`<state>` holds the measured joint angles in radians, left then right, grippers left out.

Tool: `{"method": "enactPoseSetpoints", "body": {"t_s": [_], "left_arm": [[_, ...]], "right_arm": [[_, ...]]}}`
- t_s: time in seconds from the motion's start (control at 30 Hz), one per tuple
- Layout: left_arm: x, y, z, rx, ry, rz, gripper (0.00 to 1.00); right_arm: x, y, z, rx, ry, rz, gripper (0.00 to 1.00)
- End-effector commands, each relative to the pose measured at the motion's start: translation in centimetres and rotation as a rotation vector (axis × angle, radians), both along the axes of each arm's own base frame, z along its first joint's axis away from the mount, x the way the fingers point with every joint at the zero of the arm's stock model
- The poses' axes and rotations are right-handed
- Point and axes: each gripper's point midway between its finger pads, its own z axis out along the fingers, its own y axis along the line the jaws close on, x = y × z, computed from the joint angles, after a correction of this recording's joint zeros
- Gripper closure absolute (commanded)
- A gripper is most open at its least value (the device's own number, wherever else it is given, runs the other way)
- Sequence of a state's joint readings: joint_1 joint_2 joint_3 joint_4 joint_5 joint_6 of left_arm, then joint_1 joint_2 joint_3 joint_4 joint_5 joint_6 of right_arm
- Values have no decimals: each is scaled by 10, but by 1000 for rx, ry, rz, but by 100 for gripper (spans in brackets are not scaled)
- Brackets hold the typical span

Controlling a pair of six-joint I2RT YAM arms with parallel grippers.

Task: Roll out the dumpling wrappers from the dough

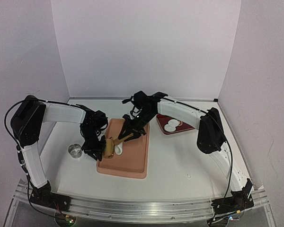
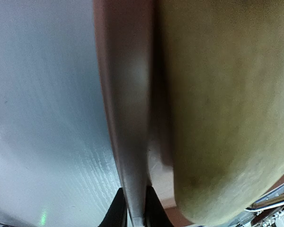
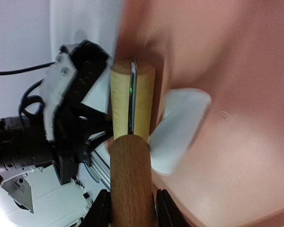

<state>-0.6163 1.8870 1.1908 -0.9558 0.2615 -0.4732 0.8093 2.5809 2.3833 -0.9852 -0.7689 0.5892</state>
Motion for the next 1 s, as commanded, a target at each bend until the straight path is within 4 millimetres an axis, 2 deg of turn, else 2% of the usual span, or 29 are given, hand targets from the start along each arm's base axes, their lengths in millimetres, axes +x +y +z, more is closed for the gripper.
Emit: {"method": "enactPoseSetpoints", "body": {"t_s": [0.0, 0.07, 0.23, 0.3, 0.4, 0.53, 0.6, 0.63, 0.7, 0.87, 0.97], "left_arm": [[-20, -12, -53, -36, 30, -71, 98], [-20, -9, -51, -31, 16, -65, 98], [-22, -3, -48, -14, 0, -55, 99], [-23, 0, -49, -6, -3, -48, 99], [-24, 2, -49, 0, -8, -30, 99], [-25, 4, -46, 6, -19, -1, 98], [-25, 5, -42, 1, -32, 8, 94], [-23, 5, -38, -5, -45, 11, 90], [-22, 4, -34, -9, -57, 13, 83], [-14, -2, -17, -34, -88, 7, 64], [-3, -9, 2, -48, -114, -11, 55]], "right_arm": [[-37, -182, -226, -1049, -70, 17, 100], [-33, -173, -216, -1019, -83, 10, 100], [-8, -123, -157, -815, -182, -17, 100], [0, -93, -117, -673, -219, -14, 100], [0, -55, -58, -464, -242, -10, 100], [-14, -16, 16, -194, -188, -26, 100], [-21, 3, 59, -61, -179, -26, 100], [-22, 9, 79, -15, -182, -31, 100], [-24, 10, 108, 28, -197, -53, 100], [-31, 2, 149, 75, -206, -100, 100], [-33, 3, 181, 143, -224, -124, 100]]}}
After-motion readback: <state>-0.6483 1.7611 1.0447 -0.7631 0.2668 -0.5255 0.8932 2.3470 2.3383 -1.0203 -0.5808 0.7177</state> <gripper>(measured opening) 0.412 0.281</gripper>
